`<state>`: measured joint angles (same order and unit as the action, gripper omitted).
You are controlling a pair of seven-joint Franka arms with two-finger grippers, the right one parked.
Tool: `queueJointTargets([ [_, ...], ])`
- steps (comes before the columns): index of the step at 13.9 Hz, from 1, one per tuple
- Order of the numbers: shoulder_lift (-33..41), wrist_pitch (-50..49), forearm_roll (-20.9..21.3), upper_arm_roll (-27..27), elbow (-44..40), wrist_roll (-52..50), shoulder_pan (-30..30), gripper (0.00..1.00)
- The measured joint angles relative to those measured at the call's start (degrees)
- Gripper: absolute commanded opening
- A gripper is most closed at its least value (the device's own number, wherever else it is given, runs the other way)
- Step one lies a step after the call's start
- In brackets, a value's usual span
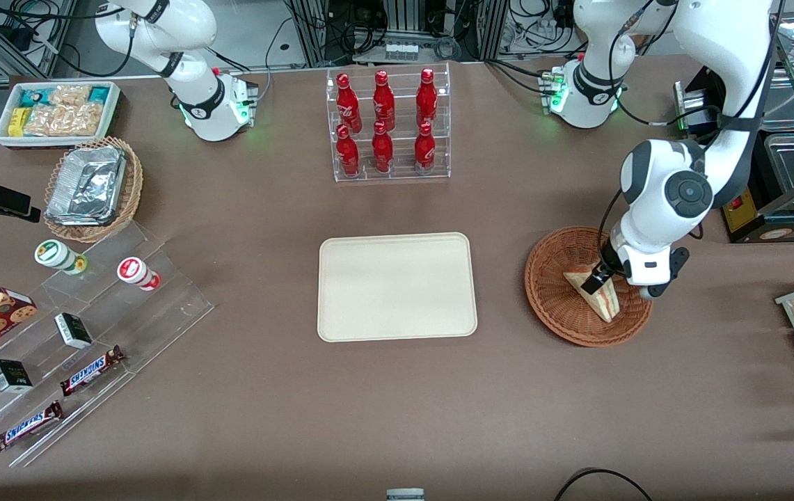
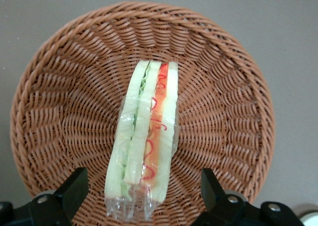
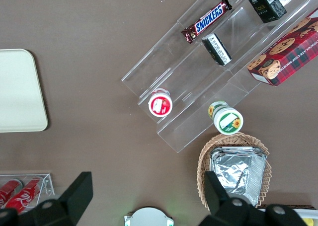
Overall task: Place sandwich from basket to tray
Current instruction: 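Lower the left gripper and close it on the wrapped sandwich, then lift the sandwich and carry it over the cream tray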
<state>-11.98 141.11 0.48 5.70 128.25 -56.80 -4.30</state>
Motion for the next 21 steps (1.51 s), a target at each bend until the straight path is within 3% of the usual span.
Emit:
queueJointTargets([
  [2, -1.33, 0.87, 0.01, 0.0, 0.0, 0.0, 0.0, 0.98],
  [3, -1.72, 0.94, 0.01, 0.0, 0.0, 0.0, 0.0, 0.76],
  [4, -1.96, 0.94, 0.02, 0.0, 0.0, 0.0, 0.0, 0.34],
  [5, -2.09, 0.94, 0.03, 0.0, 0.0, 0.0, 0.0, 0.06],
  [6, -2.14, 0.95, 0.07, -0.01, 0.0, 0.0, 0.0, 0.0],
  [12, -1.98, -1.99, 5.83, -0.02, -0.76, 0.13, 0.0, 0.0],
  [18, -0.47, -17.16, 6.34, 0.96, -10.7, 1.24, -1.79, 0.0],
  [21, -0.46, -19.78, 6.07, 1.64, -13.84, 5.38, -4.85, 0.0],
])
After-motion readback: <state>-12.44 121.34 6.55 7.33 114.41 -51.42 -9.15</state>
